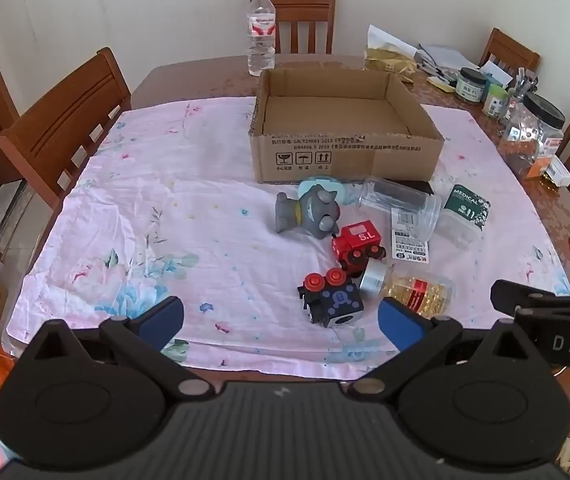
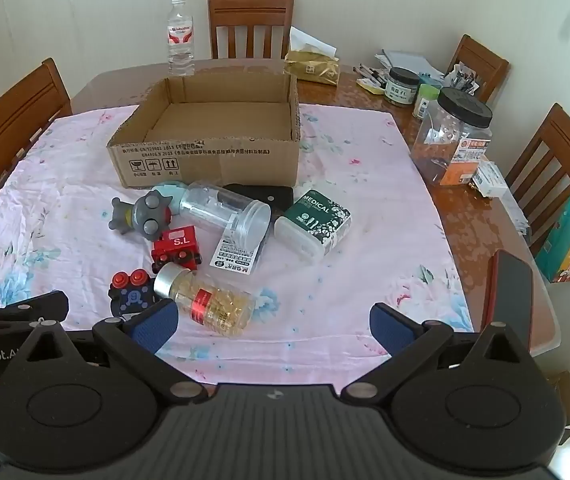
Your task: Organize rigid objects
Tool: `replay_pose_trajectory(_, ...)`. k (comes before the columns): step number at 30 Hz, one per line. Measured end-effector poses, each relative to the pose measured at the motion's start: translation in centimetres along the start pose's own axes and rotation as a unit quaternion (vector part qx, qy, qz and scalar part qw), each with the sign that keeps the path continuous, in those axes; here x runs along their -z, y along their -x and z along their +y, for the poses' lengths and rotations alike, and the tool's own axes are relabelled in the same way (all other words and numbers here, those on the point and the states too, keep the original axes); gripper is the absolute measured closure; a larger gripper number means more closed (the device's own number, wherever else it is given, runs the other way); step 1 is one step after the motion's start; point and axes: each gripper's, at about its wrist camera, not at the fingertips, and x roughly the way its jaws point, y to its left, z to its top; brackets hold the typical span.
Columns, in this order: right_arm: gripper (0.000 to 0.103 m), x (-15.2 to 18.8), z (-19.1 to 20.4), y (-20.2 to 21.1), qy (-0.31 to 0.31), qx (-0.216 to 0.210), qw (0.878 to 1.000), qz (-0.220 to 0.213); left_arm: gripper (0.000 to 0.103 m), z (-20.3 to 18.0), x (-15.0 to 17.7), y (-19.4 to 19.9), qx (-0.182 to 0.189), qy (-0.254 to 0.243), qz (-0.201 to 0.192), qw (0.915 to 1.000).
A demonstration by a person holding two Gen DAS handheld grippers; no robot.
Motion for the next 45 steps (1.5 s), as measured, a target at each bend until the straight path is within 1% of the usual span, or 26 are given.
replay_pose_trajectory(11,0.000,-0.21,-0.20,-0.03,0.001,0.005,1.000,0.000,0.000,0.60,-0.12,0.22,0.006,0.003,0.002,1.0000)
replay_pose_trajectory(20,0.000,-0.31,-0.25,0.01,0.000,0.002,1.000,0.001,0.001,-0.09,-0.09,0.22,-0.001,0.001,0.003,1.0000)
replay_pose_trajectory(45,0.000,-0.42,-0.05,0.16,-0.001,0.007,1.000,-0.002,0.000,-0.27,0.01,0.29,0.001,0.001,0.001,1.0000)
